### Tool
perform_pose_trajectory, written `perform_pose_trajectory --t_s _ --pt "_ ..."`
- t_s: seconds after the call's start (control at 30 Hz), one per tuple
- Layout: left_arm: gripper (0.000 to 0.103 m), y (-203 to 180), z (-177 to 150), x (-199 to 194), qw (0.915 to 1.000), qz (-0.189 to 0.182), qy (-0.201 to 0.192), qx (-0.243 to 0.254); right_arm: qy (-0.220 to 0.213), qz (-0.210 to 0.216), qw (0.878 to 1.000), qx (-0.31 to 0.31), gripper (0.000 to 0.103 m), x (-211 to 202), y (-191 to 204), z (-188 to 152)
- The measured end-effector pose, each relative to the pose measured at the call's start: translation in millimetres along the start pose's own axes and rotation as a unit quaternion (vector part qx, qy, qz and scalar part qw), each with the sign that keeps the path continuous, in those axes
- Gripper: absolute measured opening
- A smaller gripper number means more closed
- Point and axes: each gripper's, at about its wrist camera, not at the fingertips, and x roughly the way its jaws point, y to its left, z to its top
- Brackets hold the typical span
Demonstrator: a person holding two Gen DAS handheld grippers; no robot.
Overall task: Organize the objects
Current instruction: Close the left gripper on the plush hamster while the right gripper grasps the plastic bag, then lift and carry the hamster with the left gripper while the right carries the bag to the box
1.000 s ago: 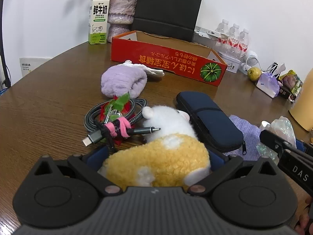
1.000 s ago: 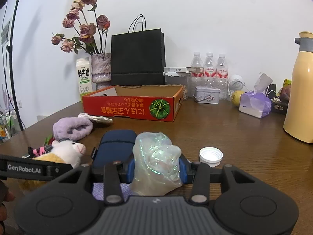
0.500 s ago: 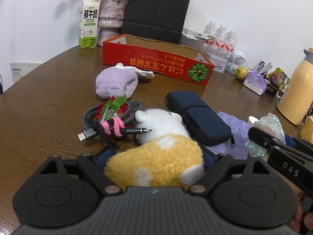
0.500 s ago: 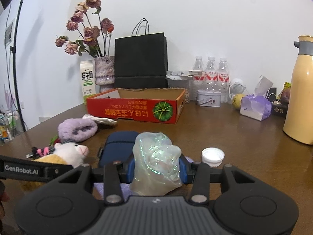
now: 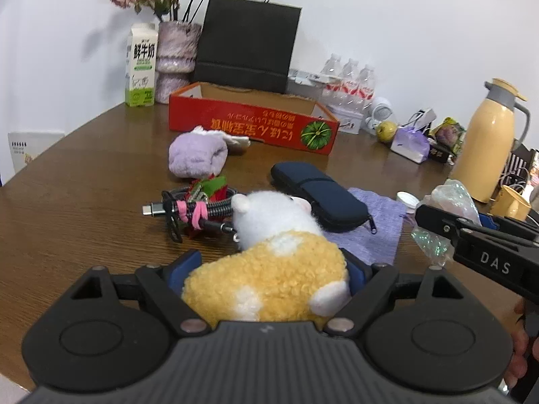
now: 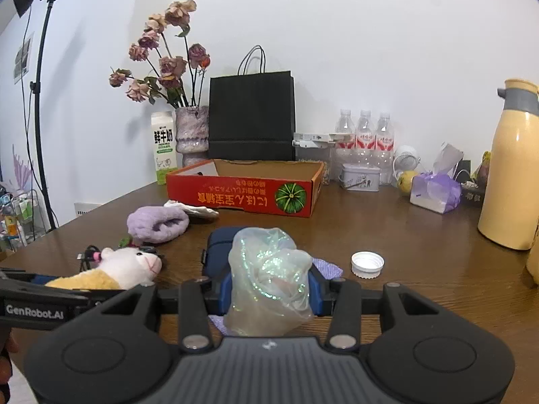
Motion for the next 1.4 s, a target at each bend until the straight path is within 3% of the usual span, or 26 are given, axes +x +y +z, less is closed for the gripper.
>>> perform_pose_trajectory --t_s 0.63,1.4 --pt "0.087 8 18 -49 0.9964 -0.017 -0.078 0.026 -0.034 -0.001 0.999 -0.022 0.042 -29 28 24" --pt "0.087 32 85 -14 0.9926 -0.003 -0.12 0.017 -0.046 0.023 0.998 -0.02 0.042 37 50 71"
